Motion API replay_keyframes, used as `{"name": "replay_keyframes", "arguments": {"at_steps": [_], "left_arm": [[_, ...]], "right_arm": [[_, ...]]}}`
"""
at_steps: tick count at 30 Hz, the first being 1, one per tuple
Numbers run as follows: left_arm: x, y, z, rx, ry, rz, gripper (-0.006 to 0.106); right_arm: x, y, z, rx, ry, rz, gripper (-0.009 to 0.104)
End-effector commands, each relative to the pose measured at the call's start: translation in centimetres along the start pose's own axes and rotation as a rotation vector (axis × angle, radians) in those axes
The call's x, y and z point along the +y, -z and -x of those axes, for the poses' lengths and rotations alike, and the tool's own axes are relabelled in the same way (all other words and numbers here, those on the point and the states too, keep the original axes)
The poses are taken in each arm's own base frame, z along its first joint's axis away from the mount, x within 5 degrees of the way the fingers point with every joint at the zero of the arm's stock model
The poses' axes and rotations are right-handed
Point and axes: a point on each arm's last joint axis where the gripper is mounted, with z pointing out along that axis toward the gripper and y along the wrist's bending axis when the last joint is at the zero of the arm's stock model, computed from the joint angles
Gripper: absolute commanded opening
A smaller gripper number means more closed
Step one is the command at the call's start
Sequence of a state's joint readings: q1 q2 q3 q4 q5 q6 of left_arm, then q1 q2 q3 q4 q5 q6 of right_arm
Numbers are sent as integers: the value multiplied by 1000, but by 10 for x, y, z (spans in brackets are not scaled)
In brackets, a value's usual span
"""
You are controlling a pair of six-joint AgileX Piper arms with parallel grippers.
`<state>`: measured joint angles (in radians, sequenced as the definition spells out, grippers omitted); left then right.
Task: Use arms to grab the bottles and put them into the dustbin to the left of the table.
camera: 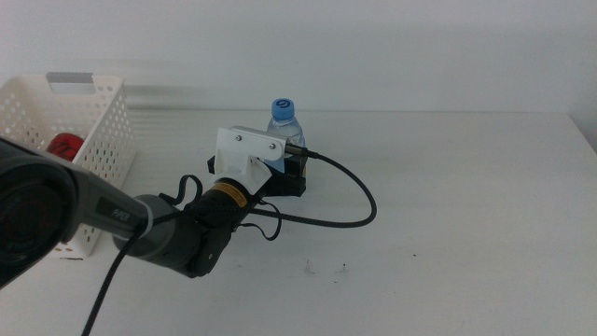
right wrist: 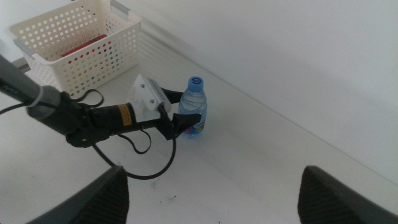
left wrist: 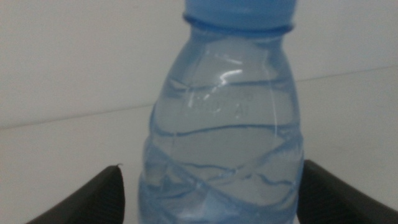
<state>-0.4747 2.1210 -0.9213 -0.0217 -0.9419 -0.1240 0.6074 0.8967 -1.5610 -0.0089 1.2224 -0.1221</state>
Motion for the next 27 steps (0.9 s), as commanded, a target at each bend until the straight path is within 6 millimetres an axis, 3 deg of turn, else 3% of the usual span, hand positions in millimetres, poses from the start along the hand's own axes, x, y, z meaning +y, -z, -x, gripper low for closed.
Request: {"name": "replay_keyframes", "arguments": {"at_steps": [1, 20, 23, 27], "left_arm": [[1, -7, 1, -8, 8, -6, 94], [2, -31, -7, 9, -3, -10, 91], [0, -31, -7, 0, -22, -33, 80], [-1, -31, -7, 1, -26, -38, 55]], "right_arm": [[0, 2, 1, -9, 8, -2, 93], [0, 2, 1, -9, 8, -2, 93], [0, 2, 1, -9, 8, -2, 93], [0, 2, 1, -9, 8, -2, 93]]}}
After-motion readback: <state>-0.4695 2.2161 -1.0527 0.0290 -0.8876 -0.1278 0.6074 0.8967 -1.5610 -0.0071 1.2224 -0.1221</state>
